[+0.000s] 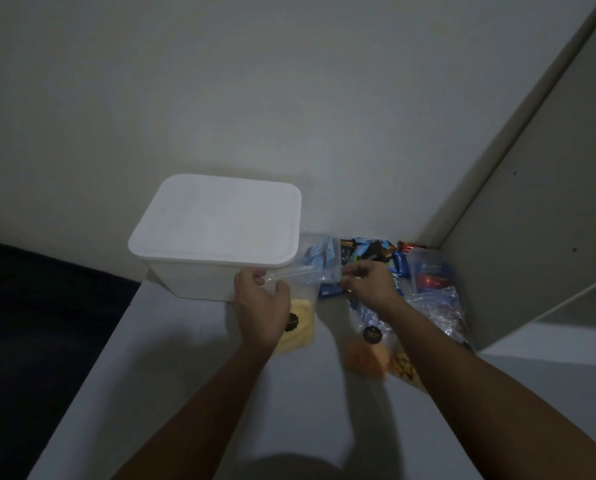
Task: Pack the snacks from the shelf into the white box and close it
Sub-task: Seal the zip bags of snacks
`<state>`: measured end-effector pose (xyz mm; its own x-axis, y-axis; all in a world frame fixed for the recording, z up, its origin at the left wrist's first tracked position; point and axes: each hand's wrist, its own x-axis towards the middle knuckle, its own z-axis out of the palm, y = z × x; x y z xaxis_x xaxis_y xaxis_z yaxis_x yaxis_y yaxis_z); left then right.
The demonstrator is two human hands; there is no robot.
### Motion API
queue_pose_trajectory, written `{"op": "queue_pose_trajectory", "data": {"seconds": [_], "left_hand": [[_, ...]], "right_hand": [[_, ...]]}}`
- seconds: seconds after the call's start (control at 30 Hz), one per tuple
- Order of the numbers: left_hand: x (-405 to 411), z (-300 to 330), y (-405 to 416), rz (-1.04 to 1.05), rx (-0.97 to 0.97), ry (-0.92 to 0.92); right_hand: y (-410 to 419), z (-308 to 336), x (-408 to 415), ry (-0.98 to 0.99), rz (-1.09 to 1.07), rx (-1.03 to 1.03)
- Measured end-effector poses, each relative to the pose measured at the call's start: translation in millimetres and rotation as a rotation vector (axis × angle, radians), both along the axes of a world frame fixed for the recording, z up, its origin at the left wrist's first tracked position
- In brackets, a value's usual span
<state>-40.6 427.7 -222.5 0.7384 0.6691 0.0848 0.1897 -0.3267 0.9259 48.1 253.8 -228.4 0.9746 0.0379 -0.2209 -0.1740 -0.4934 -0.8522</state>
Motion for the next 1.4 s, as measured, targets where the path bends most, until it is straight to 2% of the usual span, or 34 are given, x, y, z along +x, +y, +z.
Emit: {"op": "queue_pose_trajectory", "data": {"seconds": [0.13,0.3,0.37,0.47,0.67,0.8,0.97,1.03,1.23,1.4], "left_hand": [[4.1,-9.3,-30.7,-0.242,-0.006,0.064],[18.3,-29.9,-61.7,-0.618,-0.035,0.489],[22.4,-36.6,-73.0,-0.732,-0.001,0.597],[29.8,-46.2,-85.2,-0.81,0.022,0.701],[45.7,-73.7,-92.8,-0.836,-0.096,0.856],[50.5,-85.2,-95.0,-0.789,-0.205,0.846],[44.6,-69.3,-95.2,-0.661,-0.282,0.773],[44.0,-65.9,-92.6,-0.645,-0.301,0.708],[33.8,-47.0,-84.4,-0.645,-0.313,0.535],[25.4,-31.2,-81.1,-0.563,-0.363,0.495]], "right_hand": [[-35.2,-13.8,-9.2,0.129,-0.029,-0.087],[-75.5,-35.1,-28.1,0.24,-0.041,-0.237],[-87.3,-40.7,-33.6,0.261,-0.036,-0.264],[-96.3,-46.2,-38.8,0.267,-0.005,-0.263],[-102.2,-55.1,-37.2,0.305,0.027,-0.179],[-100.9,-56.7,-38.9,0.351,0.074,-0.109],[-101.6,-70.4,-36.8,0.225,-0.194,0.006],[-99.9,-65.9,-39.7,0.203,-0.217,0.056],[-97.2,-53.6,-54.4,0.109,-0.071,0.025],[-88.6,-56.0,-67.6,0.033,-0.01,0.0]]}}
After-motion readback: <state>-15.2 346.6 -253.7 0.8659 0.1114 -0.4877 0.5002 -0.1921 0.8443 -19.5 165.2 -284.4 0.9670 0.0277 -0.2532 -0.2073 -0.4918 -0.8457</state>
